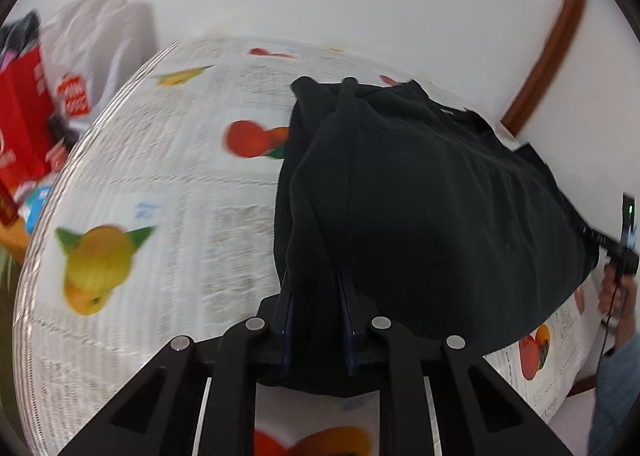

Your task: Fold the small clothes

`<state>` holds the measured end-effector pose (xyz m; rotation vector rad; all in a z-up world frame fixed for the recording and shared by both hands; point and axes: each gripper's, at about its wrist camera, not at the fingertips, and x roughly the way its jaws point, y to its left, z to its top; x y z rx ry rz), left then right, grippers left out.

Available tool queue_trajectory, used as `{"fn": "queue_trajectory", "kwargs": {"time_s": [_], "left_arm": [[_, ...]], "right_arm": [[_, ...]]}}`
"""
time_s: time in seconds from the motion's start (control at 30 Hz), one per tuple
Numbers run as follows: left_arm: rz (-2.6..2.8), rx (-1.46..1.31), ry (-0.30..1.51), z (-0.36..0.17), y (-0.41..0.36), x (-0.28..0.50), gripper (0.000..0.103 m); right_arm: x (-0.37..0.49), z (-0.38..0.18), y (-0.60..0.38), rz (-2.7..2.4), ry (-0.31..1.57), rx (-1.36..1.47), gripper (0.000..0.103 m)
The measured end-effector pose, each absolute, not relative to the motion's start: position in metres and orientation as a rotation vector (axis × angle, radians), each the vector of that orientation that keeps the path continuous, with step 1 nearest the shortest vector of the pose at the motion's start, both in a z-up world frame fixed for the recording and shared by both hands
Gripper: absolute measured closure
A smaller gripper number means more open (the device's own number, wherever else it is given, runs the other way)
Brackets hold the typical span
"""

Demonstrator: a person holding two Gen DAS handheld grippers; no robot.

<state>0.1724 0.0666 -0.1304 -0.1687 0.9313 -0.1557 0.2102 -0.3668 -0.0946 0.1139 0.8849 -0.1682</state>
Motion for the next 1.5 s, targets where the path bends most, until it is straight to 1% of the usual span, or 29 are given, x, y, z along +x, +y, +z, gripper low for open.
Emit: {"fn": "queue_trajectory", "kwargs": {"time_s": [0.2, 0.27, 0.3, 0.33, 0.4, 0.53, 0.57, 0.63, 0.7, 0.87, 1.0, 1.17, 1.23, 1.37, 1.43, 1.5], "left_arm": [[-0.148, -0.166, 0.928, -0.134, 0.048, 0.19, 0.085], [-0.134, -0.172, 0.929, -0.135, 0.046, 0.197, 0.085], [-0.13, -0.178, 0.932, -0.136, 0.046, 0.199, 0.085], [-0.132, -0.189, 0.936, -0.136, 0.048, 0.2, 0.085], [-0.139, -0.201, 0.942, -0.137, 0.053, 0.2, 0.08], [-0.156, -0.216, 0.933, -0.135, 0.064, 0.19, 0.077], [-0.16, -0.224, 0.929, -0.134, 0.067, 0.187, 0.077], [-0.17, -0.25, 0.925, -0.131, 0.076, 0.18, 0.077], [-0.155, -0.24, 0.914, -0.128, 0.082, 0.173, 0.077], [-0.07, -0.23, 0.901, -0.128, 0.107, 0.154, 0.076], [0.052, -0.165, 0.896, -0.134, 0.126, 0.147, 0.076], [0.107, -0.149, 0.895, -0.142, 0.15, 0.147, 0.076], [0.133, -0.132, 0.897, -0.145, 0.159, 0.148, 0.072], [0.157, -0.089, 0.88, -0.146, 0.166, 0.148, 0.062], [0.163, -0.067, 0.877, -0.147, 0.168, 0.149, 0.061], [0.149, -0.071, 0.883, -0.149, 0.169, 0.151, 0.057]], "right_arm": [[0.22, -0.097, -0.393, -0.236, 0.892, 0.091, 0.095], [0.218, -0.096, -0.398, -0.281, 0.902, 0.09, 0.087], [0.217, -0.095, -0.4, -0.303, 0.903, 0.093, 0.073], [0.214, -0.093, -0.403, -0.339, 0.9, 0.108, 0.066], [0.206, -0.088, -0.401, -0.37, 0.891, 0.12, 0.066], [0.188, -0.062, -0.374, -0.449, 0.814, 0.046, 0.065], [0.186, -0.057, -0.364, -0.449, 0.794, 0.028, 0.063], [0.184, -0.045, -0.336, -0.412, 0.76, 0.001, 0.053], [0.183, -0.041, -0.302, -0.336, 0.748, -0.018, 0.05], [0.191, -0.053, -0.226, -0.173, 0.767, -0.04, 0.049], [0.195, -0.075, -0.165, -0.054, 0.811, -0.055, 0.049], [0.182, -0.102, -0.103, 0.011, 0.859, -0.132, 0.049], [0.169, -0.11, -0.084, 0.033, 0.871, -0.171, 0.049], [0.131, -0.109, -0.054, 0.05, 0.811, -0.3, 0.049], [0.119, -0.11, -0.04, 0.07, 0.798, -0.344, 0.049], [0.115, -0.113, -0.028, 0.091, 0.794, -0.38, 0.049]]}}
